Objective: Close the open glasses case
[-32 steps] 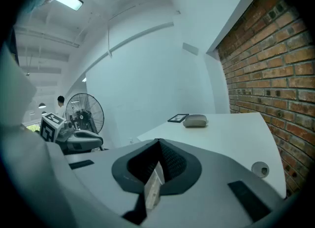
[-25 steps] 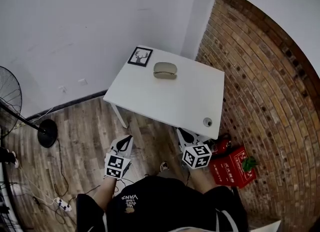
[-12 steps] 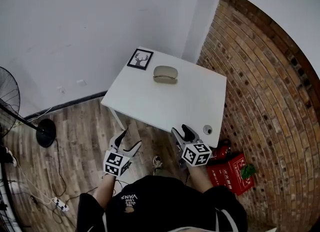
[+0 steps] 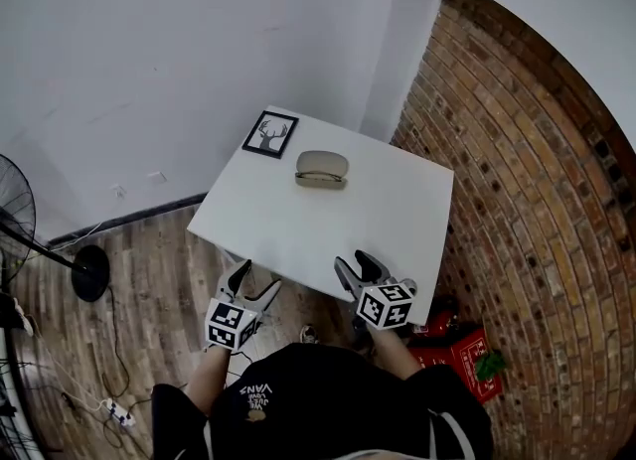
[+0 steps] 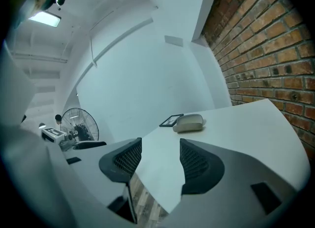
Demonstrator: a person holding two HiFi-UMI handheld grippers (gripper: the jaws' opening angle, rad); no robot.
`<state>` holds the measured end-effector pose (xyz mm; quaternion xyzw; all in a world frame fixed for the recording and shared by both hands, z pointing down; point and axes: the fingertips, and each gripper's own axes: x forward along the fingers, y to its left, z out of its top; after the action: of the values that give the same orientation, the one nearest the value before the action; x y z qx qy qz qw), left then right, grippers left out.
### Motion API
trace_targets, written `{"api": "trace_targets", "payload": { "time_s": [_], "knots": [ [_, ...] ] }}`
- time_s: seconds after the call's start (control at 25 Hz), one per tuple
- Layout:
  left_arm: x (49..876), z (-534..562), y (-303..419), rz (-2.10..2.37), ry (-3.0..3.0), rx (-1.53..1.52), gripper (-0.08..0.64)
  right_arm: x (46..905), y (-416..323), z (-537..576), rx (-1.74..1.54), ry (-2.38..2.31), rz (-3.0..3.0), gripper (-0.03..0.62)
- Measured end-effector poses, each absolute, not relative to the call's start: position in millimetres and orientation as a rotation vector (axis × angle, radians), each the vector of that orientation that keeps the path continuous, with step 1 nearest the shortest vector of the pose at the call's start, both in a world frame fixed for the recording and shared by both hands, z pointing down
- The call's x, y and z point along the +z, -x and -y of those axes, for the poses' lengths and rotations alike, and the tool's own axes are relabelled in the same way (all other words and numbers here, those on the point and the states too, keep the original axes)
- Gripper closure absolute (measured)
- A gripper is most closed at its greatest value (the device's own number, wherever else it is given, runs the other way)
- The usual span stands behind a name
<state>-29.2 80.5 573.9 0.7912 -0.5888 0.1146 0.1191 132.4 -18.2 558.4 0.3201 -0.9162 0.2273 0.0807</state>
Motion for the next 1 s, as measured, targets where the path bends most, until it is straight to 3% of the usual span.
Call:
{"api": "trace_targets", "payload": {
  "time_s": [0.36,1.0],
  "knots": [
    [580,-37,31,1.716,-2.296,0.311,0.227,575,-126,69,0.688,-0.927,2.705,0.37],
    [567,70,118,1.472,-2.438,0.314,0.227,562,-73,141,0.719,-1.238,2.605,0.376]
  ]
}}
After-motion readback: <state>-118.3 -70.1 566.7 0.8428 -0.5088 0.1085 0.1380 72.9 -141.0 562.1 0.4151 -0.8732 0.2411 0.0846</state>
